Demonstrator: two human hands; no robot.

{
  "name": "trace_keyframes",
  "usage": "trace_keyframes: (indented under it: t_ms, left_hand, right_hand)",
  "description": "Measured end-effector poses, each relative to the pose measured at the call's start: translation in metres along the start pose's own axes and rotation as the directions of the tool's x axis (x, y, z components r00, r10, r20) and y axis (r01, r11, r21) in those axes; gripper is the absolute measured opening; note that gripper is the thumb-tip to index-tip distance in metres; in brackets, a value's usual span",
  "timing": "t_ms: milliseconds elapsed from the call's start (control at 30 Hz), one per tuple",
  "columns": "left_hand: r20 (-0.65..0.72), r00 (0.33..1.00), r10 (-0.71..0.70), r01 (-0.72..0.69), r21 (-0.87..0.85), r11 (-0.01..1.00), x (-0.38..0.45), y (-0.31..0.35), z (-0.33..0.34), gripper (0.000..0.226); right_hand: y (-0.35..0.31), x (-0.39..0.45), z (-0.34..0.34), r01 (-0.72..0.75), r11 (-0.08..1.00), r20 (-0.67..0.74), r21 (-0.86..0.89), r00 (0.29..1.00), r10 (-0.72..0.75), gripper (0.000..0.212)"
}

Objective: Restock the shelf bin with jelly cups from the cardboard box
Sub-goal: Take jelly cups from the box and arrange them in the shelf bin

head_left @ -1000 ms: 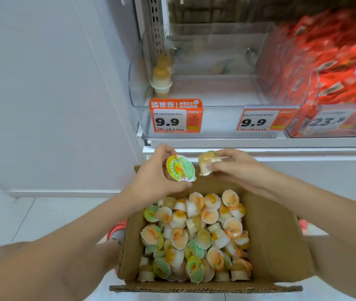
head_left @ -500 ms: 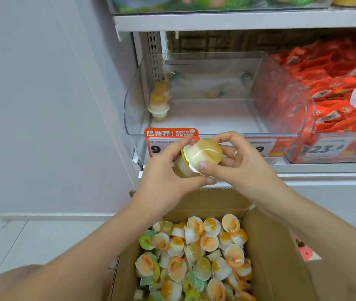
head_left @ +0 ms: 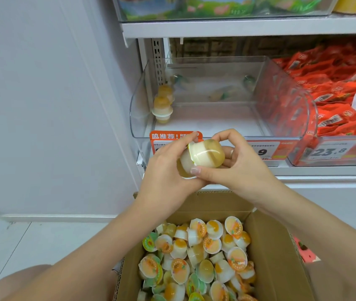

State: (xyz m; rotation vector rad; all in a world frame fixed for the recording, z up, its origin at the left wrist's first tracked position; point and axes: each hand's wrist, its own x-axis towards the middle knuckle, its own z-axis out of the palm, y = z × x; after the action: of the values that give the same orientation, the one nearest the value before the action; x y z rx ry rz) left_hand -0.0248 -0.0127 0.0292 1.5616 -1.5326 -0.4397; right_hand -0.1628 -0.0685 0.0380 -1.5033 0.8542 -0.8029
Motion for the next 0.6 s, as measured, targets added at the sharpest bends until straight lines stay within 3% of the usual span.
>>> trace_keyframes:
  t_ms: [100, 133, 233, 367, 433, 600]
  left_hand:
    - [0.095, 0.990, -0.101, 0.101, 0.005, 0.995, 0.013, -0.002, -0.018, 0.100]
    - [0.101, 0.984, -0.145, 0.143, 0.025, 0.989, 0.019, -0.006, -0.026, 0.092]
    - [0.037, 0.977, -0.209, 0.205, 0.090, 0.975, 0.032, -0.022, -0.046, 0.042]
    - [0.039, 0.975, -0.218, 0.200, 0.271, 0.942, 0.039, -0.033, -0.054, 0.032]
    - [0.057, 0.978, -0.198, 0.176, 0.269, 0.947, 0.040, -0.035, -0.056, 0.035]
    - [0.003, 0.991, -0.133, 0.124, 0.334, 0.934, 0.040, -0.032, -0.064, 0.035]
  right_hand:
    - [-0.014, 0.005, -0.004, 0.080, 0.997, -0.117, -0.021, 0.990, -0.082, 0.050]
    - [-0.020, 0.012, -0.007, 0.109, 0.994, -0.175, -0.028, 0.978, -0.112, 0.049]
    - [-0.039, 0.055, -0.016, 0.156, 0.970, -0.252, -0.186, 0.947, -0.200, 0.053]
    - [-0.047, 0.137, -0.002, 0.091, 0.826, -0.087, -0.556, 0.982, -0.167, 0.065]
    - [-0.034, 0.164, 0.016, 0.100, 0.713, 0.024, -0.694, 0.993, -0.115, 0.070]
    - [0.003, 0.191, 0.040, 0.184, 0.590, 0.198, -0.786, 0.979, -0.042, 0.076]
